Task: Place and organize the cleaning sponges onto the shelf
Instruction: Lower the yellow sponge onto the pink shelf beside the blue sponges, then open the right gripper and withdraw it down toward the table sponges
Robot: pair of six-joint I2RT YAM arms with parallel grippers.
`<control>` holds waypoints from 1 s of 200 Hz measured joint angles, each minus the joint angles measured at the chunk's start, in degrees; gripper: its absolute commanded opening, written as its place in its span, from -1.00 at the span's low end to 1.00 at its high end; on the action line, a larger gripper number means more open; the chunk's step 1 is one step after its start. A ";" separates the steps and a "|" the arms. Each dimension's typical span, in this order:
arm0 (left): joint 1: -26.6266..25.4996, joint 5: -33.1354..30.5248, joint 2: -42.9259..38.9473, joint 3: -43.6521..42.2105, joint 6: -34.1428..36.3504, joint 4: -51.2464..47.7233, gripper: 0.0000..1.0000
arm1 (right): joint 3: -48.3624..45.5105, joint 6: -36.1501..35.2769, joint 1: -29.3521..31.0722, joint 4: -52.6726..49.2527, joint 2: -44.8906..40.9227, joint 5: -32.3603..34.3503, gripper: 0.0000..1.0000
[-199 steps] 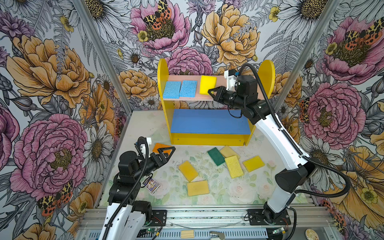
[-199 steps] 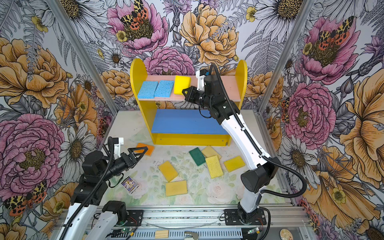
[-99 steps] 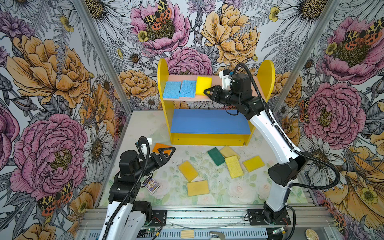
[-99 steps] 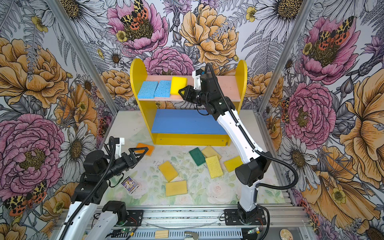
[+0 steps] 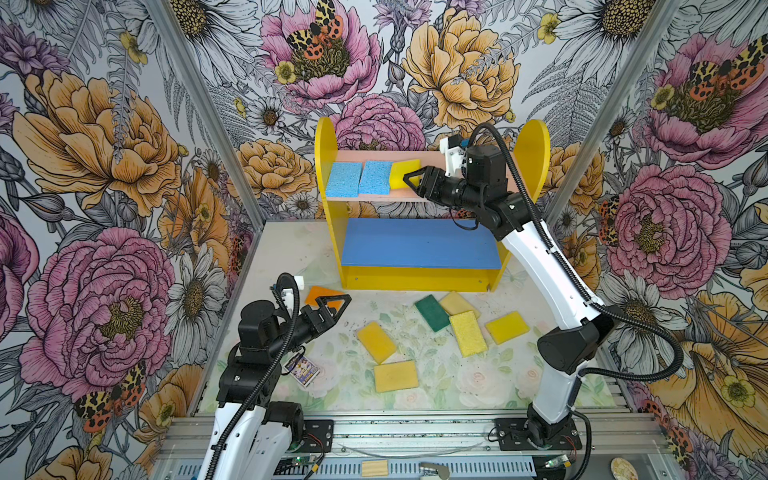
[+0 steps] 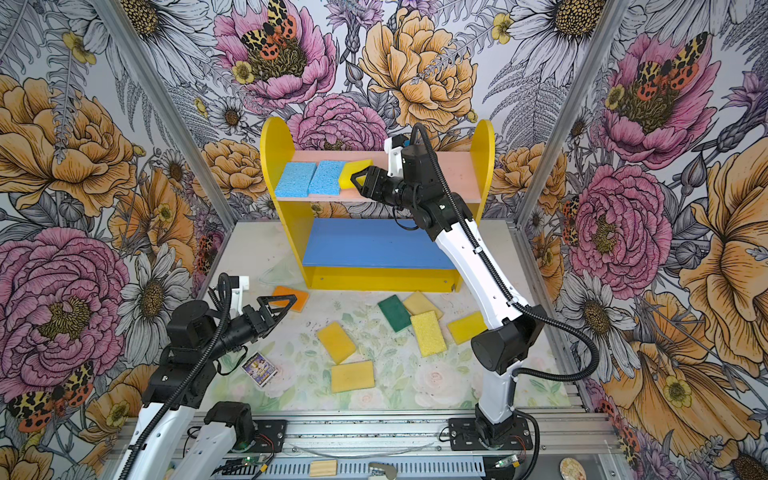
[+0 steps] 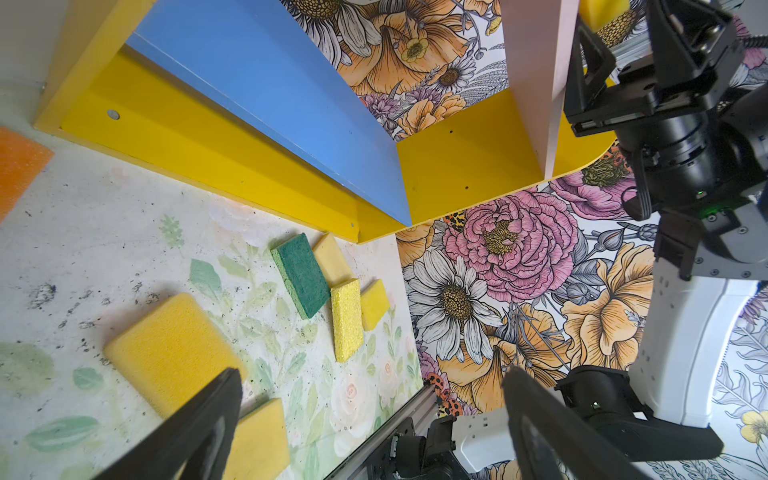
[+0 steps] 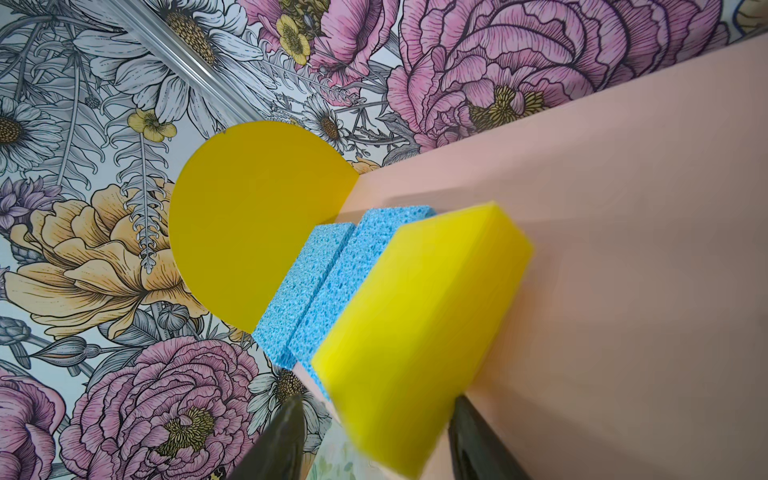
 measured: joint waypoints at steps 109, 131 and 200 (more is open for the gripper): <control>0.00 0.00 -0.02 0.00 0.17 -0.68 0.98 | -3.48 0.02 -0.11 -0.11 -2.99 3.52 0.26; 0.00 0.00 -0.02 0.00 0.20 -0.79 0.98 | -3.50 0.09 0.07 -0.04 -2.99 3.48 0.28; 0.00 0.00 -0.57 0.00 0.17 -0.83 0.98 | -1.66 0.70 0.50 -0.59 -1.77 1.99 0.29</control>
